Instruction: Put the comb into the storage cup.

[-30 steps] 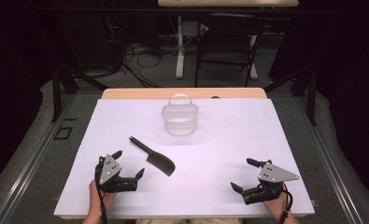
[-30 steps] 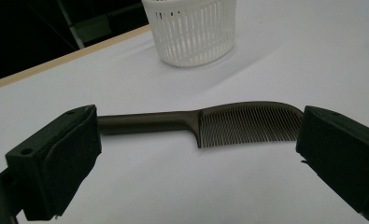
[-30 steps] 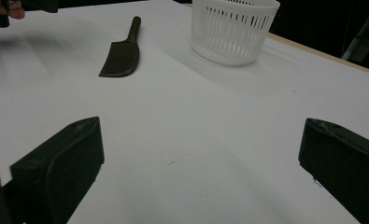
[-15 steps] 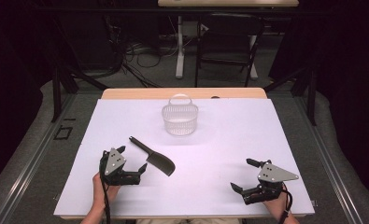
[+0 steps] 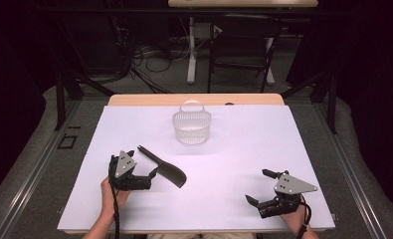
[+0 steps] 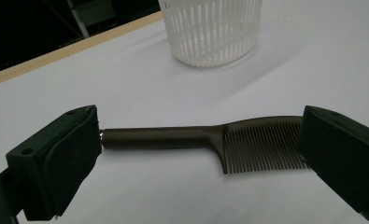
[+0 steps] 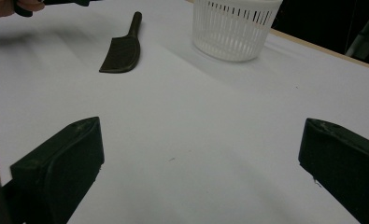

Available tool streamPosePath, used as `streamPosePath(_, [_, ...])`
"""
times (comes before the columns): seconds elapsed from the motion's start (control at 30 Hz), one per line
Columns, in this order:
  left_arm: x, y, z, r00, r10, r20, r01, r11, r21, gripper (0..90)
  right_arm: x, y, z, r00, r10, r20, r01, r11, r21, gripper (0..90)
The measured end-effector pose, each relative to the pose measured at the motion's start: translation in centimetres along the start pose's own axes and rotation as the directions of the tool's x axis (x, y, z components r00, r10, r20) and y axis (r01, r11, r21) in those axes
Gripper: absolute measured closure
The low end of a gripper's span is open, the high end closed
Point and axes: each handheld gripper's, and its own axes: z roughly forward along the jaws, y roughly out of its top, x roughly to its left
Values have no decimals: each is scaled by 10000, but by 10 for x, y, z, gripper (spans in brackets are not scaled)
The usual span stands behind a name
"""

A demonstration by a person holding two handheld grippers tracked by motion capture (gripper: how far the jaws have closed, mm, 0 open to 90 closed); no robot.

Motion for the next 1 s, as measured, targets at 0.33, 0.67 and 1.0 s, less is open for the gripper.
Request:
streamPosePath(0.33, [14, 4, 11, 9990, -281, -345, 289, 9993, 223, 2, 1, 0, 0, 10000, -2, -41, 2, 10000, -5, 0])
streamPosePath(0.67, [27, 9, 22, 9975, -363, -608, 389, 9983, 428, 2, 1, 0, 0, 10000, -38, -34, 38, 10000, -21, 0])
streamPosePath(1.0, [41, 16, 33, 9945, -616, -848, 655, 9969, 445, 59, 1, 0, 1, 10000, -12, -59, 13, 10000, 51, 0])
